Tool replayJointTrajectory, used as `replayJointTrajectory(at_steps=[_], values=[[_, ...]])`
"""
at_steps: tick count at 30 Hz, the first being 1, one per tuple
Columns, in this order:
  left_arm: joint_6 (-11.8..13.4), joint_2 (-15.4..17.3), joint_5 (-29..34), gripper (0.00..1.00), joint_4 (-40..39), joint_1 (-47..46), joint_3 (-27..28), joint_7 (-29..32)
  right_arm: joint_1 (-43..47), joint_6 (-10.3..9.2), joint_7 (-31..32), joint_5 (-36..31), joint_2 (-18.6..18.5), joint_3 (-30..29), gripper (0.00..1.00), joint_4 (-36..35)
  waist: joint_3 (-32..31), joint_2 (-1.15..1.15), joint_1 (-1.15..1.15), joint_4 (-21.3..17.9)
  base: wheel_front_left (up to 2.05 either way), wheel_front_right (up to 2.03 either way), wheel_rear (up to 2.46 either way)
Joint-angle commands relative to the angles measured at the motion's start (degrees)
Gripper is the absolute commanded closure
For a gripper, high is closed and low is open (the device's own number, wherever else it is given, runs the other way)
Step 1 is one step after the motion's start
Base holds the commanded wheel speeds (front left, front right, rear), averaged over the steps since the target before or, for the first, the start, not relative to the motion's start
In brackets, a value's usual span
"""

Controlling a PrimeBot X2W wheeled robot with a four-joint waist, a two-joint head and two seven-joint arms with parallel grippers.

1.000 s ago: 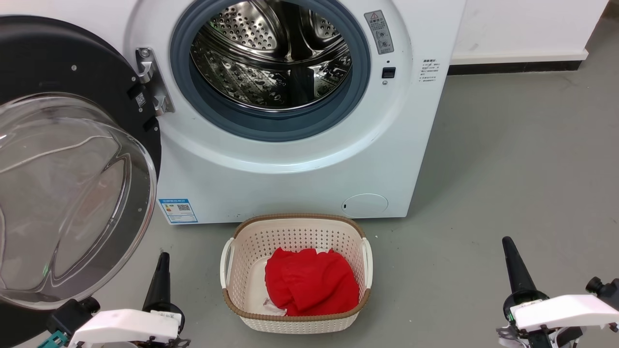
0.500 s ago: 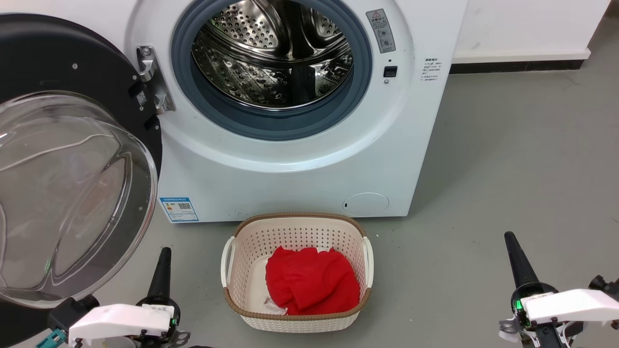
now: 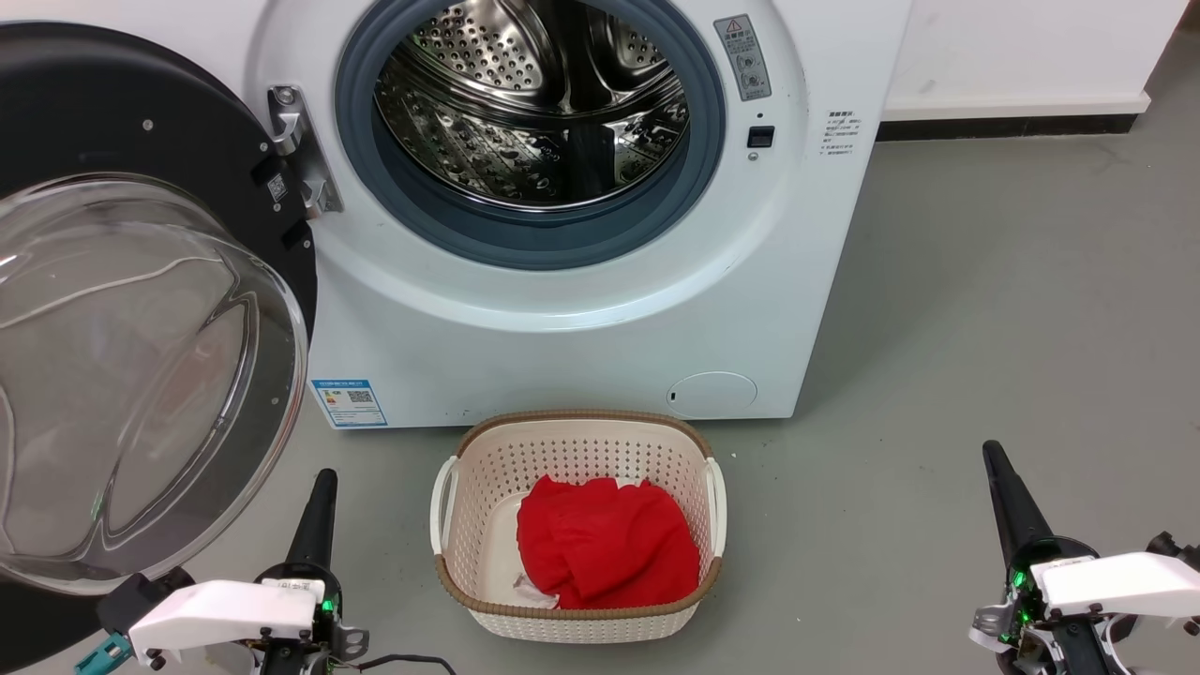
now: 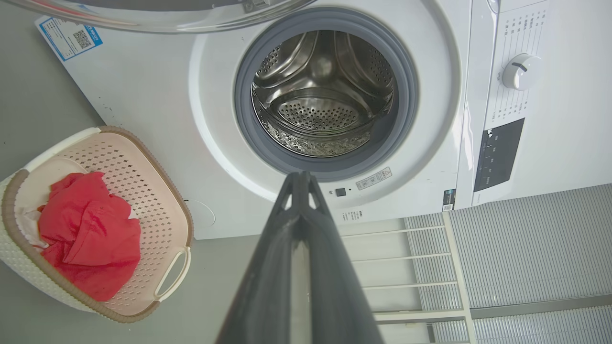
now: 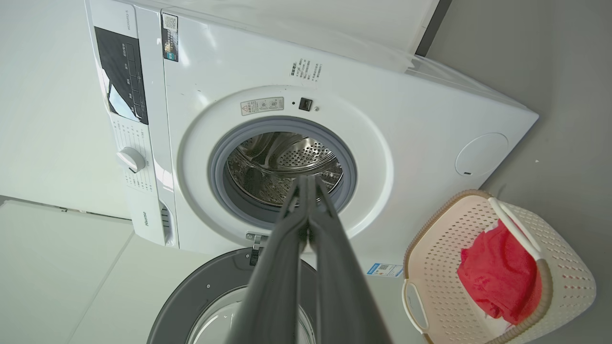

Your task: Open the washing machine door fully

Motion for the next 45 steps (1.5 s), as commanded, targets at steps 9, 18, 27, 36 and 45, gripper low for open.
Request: replayJointTrajectory(at_steps=[9, 18, 27, 36, 45], values=[[-0.62, 0.11, -5.11, 1.0, 0.67, -2.01, 0.35, 1.3, -1.82, -0.01, 1.43, 5.09, -0.04, -0.73, 1.0, 0.25, 0.14, 0.0, 0.0, 0.16, 0.0, 0.0, 0.0], [-0.71, 0.11, -9.15, 1.0, 1.4, -2.59, 0.55, 2.31, -2.13, -0.01, 2.56, 9.03, 0.09, -1.31, 1.0, 0.69, 0.27, 0.0, 0.0, 0.31, 0.0, 0.0, 0.0], [-0.96, 0.1, -12.92, 1.0, 2.09, -3.34, 0.74, 3.25, -2.76, -0.02, 3.63, 12.69, 0.21, -1.82, 1.0, 1.1, 0.4, 0.0, 0.0, 0.46, 0.0, 0.0, 0.0], [-1.06, 0.09, -15.37, 1.0, 2.48, -3.63, 0.84, 3.92, -2.97, -0.02, 4.41, 15.01, 0.36, -2.23, 1.0, 1.33, 0.5, 0.0, 0.0, 0.57, 0.0, 0.0, 0.0], [-1.06, 0.09, -15.38, 1.0, 2.47, -3.59, 0.83, 3.91, -3.0, -0.02, 4.63, 14.71, 0.54, -2.47, 1.0, 1.33, 0.5, 0.0, 0.0, 0.57, 0.0, 0.0, 0.0]])
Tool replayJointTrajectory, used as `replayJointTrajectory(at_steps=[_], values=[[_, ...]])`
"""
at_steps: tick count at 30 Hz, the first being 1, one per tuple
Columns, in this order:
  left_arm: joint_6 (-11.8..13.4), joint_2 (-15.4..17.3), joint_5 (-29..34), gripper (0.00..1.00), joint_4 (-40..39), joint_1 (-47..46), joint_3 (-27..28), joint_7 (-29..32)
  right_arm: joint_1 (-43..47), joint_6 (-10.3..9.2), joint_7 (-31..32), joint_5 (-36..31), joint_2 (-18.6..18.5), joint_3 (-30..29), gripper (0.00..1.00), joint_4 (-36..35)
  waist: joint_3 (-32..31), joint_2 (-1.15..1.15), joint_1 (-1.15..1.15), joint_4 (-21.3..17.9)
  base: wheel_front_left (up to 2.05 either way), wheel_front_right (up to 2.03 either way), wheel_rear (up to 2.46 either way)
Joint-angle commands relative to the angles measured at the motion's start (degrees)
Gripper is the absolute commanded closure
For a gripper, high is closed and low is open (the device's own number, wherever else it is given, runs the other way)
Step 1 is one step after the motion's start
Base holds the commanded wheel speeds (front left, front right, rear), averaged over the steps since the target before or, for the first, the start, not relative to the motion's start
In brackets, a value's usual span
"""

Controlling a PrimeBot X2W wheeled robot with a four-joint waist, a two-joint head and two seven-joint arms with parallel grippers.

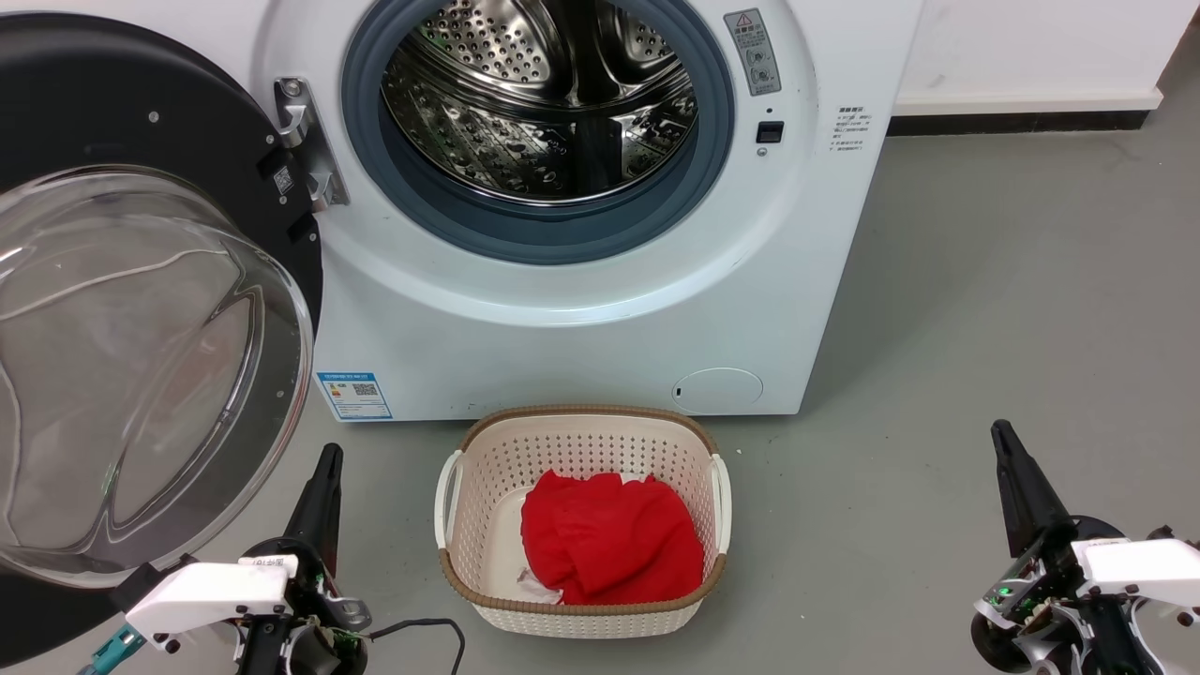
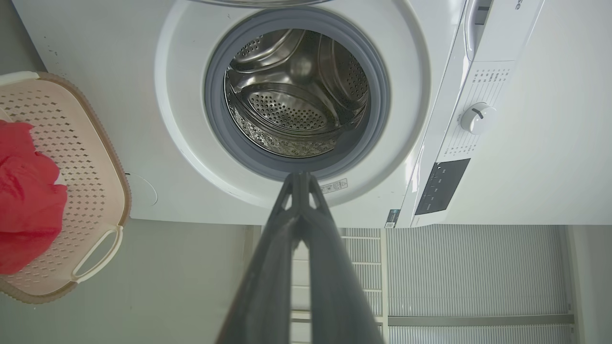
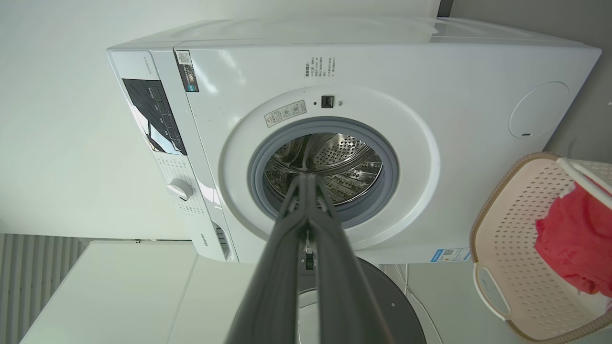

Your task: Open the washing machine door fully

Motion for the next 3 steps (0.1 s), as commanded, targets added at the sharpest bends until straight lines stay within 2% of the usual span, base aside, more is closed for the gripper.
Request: replayJointTrajectory(at_steps=[1, 3], values=[[-0.22, 0.07, -0.07, 1.0, -0.02, -0.42, 0.18, 0.15, -0.73, -0.02, 0.19, -0.14, 0.19, -0.1, 1.0, 0.12, 0.0, 0.0, 0.0, 0.0, 0.0, 0.0, 0.0], [-0.22, 0.07, -0.07, 1.0, -0.02, -0.42, 0.18, 0.15, -0.74, -0.02, 0.23, -0.15, 0.21, -0.15, 1.0, 0.11, 0.0, 0.0, 0.0, 0.0, 0.0, 0.0, 0.0]])
